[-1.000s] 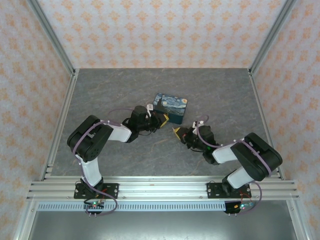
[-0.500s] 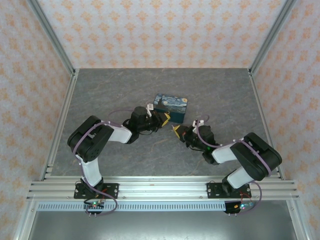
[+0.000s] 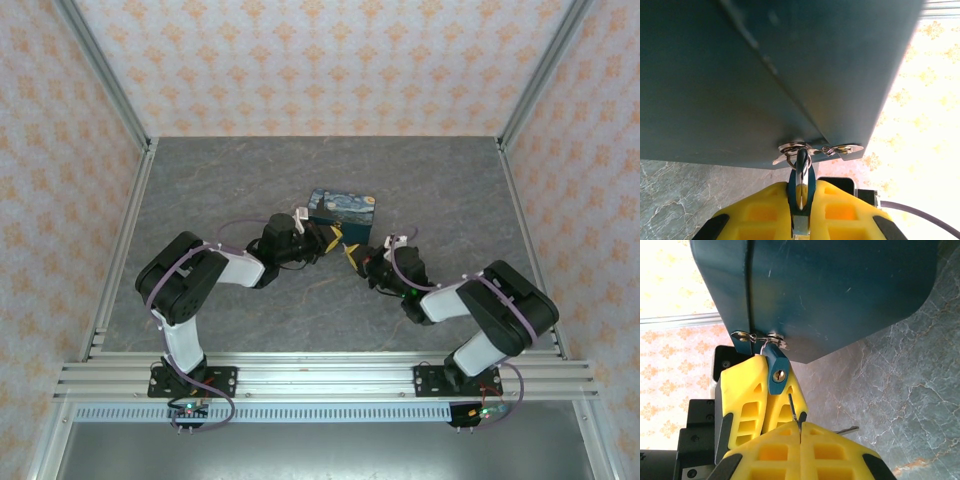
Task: Unlock the padlock with the key
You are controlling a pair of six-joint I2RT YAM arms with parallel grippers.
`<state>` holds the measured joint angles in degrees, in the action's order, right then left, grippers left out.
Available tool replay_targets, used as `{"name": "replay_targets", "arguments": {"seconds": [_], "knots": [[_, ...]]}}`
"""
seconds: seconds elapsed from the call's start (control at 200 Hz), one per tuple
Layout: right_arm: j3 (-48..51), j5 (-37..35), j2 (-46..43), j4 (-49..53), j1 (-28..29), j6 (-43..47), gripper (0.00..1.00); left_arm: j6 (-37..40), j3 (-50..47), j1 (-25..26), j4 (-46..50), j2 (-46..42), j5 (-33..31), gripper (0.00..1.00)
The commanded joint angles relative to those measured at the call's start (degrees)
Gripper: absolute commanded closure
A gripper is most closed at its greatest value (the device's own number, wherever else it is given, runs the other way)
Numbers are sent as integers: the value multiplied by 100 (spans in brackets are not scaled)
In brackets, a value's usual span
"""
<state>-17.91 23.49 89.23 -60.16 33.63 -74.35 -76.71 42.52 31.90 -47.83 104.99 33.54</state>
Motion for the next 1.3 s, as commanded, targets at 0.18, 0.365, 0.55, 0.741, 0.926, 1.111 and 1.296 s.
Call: {"name": "replay_targets", "arguments": {"seconds": [0.18, 0.365, 0.55, 0.741, 0.926, 1.111, 1.296], "knots": [[-223, -173, 225, -426, 10, -115, 100, -11, 5, 54, -358, -172, -67, 100], [-232, -153, 210, -419, -57, -129, 100, 5, 19, 54, -358, -145, -56, 100], [-269, -122, 194, -384, -119, -124, 100, 6, 31, 58, -366, -119, -36, 100], [-312, -92, 191, -354, -146, -115, 100, 24, 53, 83, -349, -119, -14, 100], [-367, -43, 213, -323, -150, -106, 100, 36, 80, 107, -323, -115, -14, 100], [-371, -15, 231, -330, -151, -106, 100, 33, 109, 132, -292, -137, -45, 100], [-345, 11, 231, -331, -146, -104, 100, 11, 129, 132, -288, -136, -84, 100]]}}
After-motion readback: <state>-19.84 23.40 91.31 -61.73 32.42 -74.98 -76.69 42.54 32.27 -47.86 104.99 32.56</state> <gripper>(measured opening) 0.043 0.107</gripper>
